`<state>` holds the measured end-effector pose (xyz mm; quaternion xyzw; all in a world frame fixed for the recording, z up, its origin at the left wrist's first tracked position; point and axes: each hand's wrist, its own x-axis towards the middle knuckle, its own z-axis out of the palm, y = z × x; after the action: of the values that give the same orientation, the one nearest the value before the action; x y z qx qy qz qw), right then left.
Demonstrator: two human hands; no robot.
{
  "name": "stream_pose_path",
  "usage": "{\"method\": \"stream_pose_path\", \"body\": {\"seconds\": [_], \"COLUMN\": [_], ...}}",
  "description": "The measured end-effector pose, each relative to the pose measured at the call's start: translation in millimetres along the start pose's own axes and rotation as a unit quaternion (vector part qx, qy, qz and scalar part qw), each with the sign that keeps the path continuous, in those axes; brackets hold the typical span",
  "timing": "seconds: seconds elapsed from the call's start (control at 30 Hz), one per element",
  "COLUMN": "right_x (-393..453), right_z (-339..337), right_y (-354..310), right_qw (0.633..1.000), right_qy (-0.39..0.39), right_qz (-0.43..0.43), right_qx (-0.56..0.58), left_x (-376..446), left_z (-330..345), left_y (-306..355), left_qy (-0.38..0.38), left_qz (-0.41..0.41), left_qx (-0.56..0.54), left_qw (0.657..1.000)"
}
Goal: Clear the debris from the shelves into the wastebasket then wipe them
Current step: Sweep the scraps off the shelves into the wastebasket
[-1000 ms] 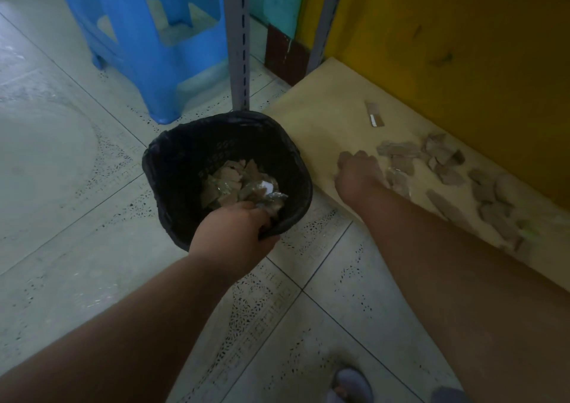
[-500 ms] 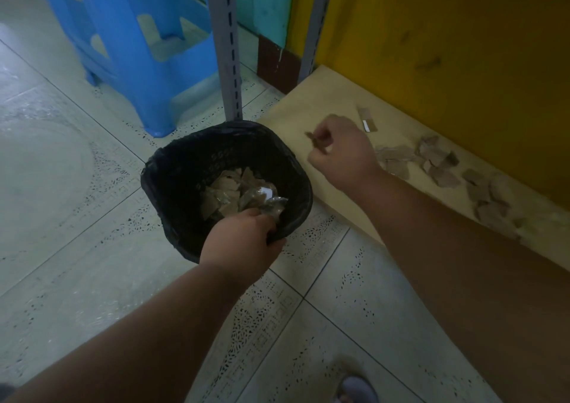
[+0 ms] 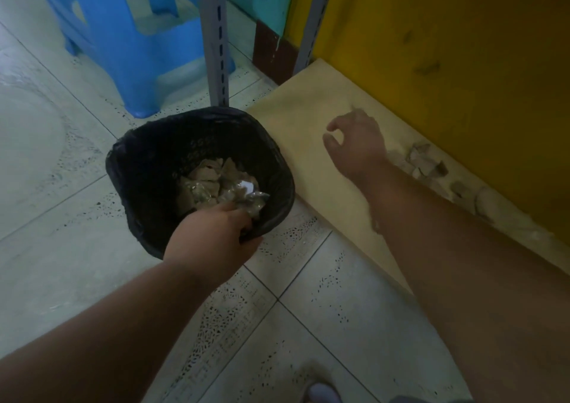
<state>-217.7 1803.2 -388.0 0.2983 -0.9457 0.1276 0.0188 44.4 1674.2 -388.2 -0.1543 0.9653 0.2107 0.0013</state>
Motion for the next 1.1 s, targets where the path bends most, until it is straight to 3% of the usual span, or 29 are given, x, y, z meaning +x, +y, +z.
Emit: {"method": "stream_pose_path", "body": {"seconds": [0.17, 0.37, 0.6, 0.7, 0.8, 0.87, 0.97, 1.1], "right_x": [41.3, 58.8, -17.3, -33.4, -29.2, -29.0, -38.6, -56.2], "right_z": [12.5, 36.9, 30.3, 19.0, 6.1, 7.1, 18.4, 25.4], "right_y": [35.5, 52.5, 79.5, 100.5, 112.3, 116.8, 119.4, 109.8], "right_qw": [0.984, 0.966, 0.986, 0.987, 0.964, 0.948, 0.951, 0.978], "right_qy": [-0.113, -0.232, -0.100, -0.052, -0.123, -0.186, -0.201, -0.103], "right_qz": [0.092, 0.054, -0.040, -0.008, 0.149, 0.208, 0.209, 0.129], "right_qx": [-0.107, -0.104, -0.127, -0.150, -0.182, -0.155, -0.108, -0.127], "left_x": [2.2, 6.7, 6.6, 6.5, 6.9, 7.6, 7.9, 7.1], "left_z": [4.3, 6.1, 5.3, 7.4, 8.7, 9.1, 9.4, 9.9], "left_y": [-2.4, -1.1, 0.2, -0.9, -1.8, -2.6, -2.9, -3.7], "left_qy": [0.038, 0.053, 0.053, 0.047, 0.044, 0.048, 0.049, 0.054], "left_qz": [0.021, 0.016, 0.018, 0.014, 0.011, 0.010, 0.011, 0.018], "left_qx": [0.006, -0.003, -0.004, 0.006, 0.014, 0.017, 0.014, 0.003], "left_qw": [0.999, 0.998, 0.998, 0.999, 0.999, 0.999, 0.999, 0.998]}}
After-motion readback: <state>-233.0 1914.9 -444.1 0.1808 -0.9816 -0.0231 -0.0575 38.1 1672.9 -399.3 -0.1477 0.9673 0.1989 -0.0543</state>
